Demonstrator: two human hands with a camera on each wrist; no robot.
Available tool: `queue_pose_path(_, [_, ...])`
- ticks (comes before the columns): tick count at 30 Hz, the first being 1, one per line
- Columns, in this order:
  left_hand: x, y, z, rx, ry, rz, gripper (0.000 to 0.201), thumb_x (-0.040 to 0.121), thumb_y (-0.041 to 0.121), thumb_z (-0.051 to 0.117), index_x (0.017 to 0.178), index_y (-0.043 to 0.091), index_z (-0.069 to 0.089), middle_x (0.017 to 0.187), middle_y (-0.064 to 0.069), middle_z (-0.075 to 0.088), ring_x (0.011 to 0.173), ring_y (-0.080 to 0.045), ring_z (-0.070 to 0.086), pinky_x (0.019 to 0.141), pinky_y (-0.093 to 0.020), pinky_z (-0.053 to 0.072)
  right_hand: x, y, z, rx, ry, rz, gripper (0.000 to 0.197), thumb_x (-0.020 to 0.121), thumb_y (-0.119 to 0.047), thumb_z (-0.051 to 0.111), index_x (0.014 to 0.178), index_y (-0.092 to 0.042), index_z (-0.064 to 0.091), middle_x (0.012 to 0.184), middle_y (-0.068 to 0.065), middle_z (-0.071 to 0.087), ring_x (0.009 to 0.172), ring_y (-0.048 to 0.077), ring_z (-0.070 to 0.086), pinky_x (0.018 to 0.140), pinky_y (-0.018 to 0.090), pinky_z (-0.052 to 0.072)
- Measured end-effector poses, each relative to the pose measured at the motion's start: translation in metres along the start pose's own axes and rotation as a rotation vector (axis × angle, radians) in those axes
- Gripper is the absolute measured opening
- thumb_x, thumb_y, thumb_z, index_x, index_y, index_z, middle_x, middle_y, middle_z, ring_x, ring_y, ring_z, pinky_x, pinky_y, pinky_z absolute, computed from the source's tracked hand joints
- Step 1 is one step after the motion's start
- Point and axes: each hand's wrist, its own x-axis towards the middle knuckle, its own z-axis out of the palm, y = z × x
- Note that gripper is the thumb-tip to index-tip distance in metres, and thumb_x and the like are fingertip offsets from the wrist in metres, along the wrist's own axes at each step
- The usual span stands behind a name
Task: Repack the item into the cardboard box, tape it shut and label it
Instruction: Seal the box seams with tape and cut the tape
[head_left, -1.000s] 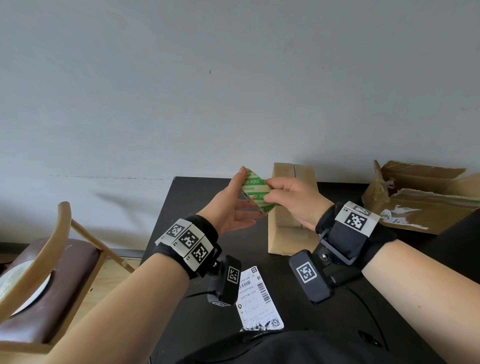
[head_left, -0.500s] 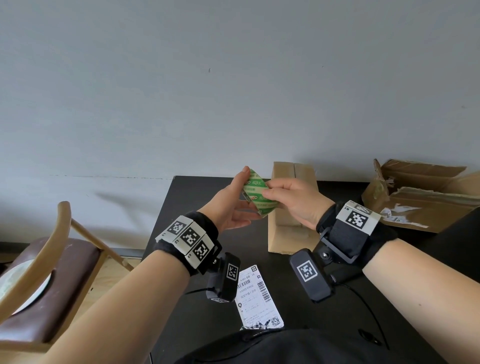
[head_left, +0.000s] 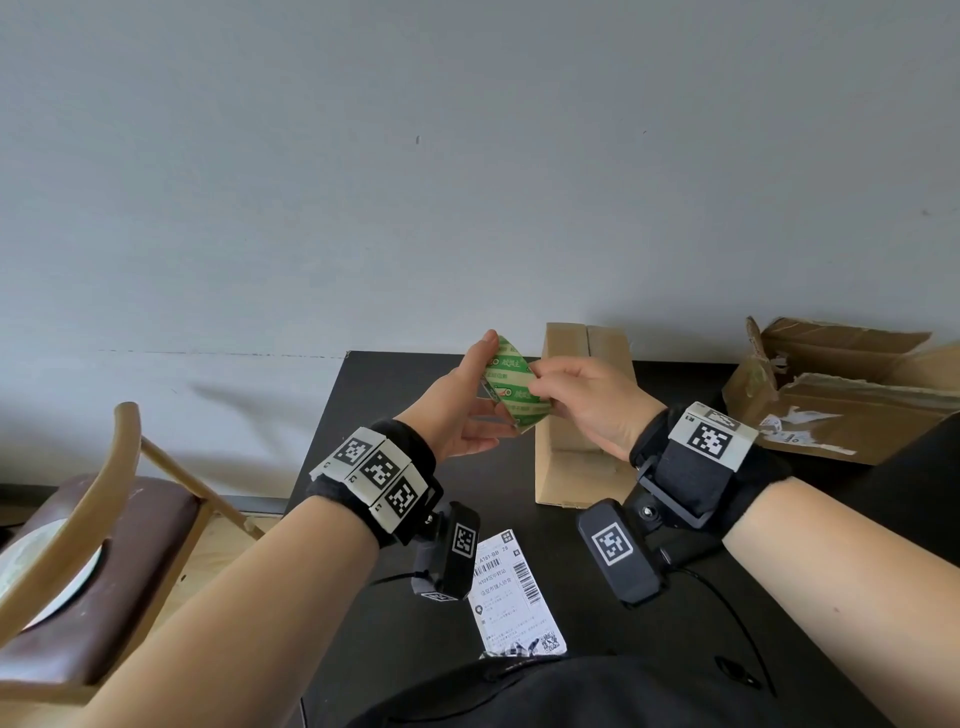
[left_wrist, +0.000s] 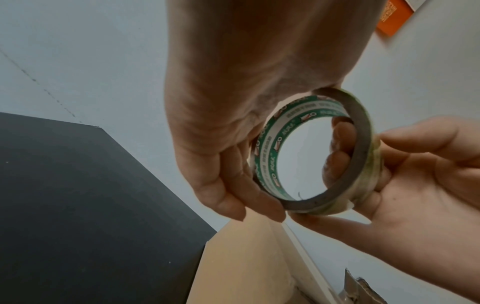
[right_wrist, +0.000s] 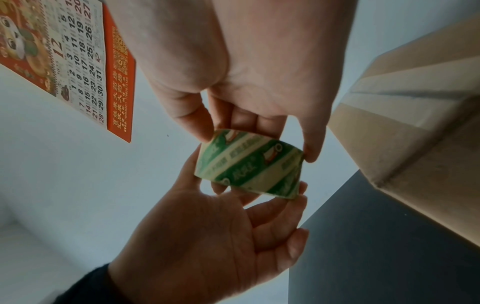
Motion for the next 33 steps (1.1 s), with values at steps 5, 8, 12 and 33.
queue_pose_path(5, [0.001, 0.000, 0.001, -0.020, 0.004, -0.002, 0.061, 0.085, 0.072, 0.035, 0.104, 0.021, 0.063, 0.094, -0.007, 0.072, 0.087, -0.020, 0.070, 0.093, -0.036, 0.048, 0.000, 0.002, 0.000, -0.072, 0.014, -0.003, 0.030, 0.084, 0.001, 0.040, 0.092, -0.005, 0.069, 0.106, 0.025, 0.064, 0.100, 0.029, 0.058, 0.100, 0.051, 0.043])
queue_pose_path(8, [0.001, 0.002, 0.001, -0.015, 0.022, 0.010, 0.063, 0.085, 0.071, 0.036, 0.110, 0.019, 0.061, 0.096, -0.008, 0.072, 0.084, -0.021, 0.070, 0.096, -0.038, 0.047, 0.001, 0.004, 0.000, -0.051, 0.027, 0.013, 0.026, 0.086, -0.010, 0.046, 0.090, -0.016, 0.071, 0.105, 0.016, 0.068, 0.104, 0.026, 0.060, 0.101, 0.050, 0.042])
queue_pose_path(12, [0.000, 0.002, 0.002, 0.015, 0.018, 0.017, 0.063, 0.086, 0.070, 0.035, 0.113, 0.018, 0.059, 0.096, -0.008, 0.072, 0.084, -0.020, 0.071, 0.097, -0.040, 0.047, 0.001, 0.002, 0.000, -0.027, 0.056, 0.042, 0.019, 0.093, -0.025, 0.051, 0.093, -0.020, 0.069, 0.105, 0.013, 0.067, 0.106, 0.027, 0.060, 0.100, 0.049, 0.045])
queue_pose_path(33, [0.010, 0.000, 0.008, 0.202, 0.206, 0.275, 0.040, 0.096, 0.043, 0.045, 0.096, 0.007, 0.063, 0.098, -0.011, 0.071, 0.089, -0.022, 0.070, 0.080, -0.038, 0.057, -0.001, 0.004, -0.002, -0.568, 0.082, -0.160, 0.022, 0.091, -0.011, 0.052, 0.109, -0.012, 0.064, 0.104, 0.005, 0.068, 0.096, 0.020, 0.062, 0.085, 0.036, 0.051])
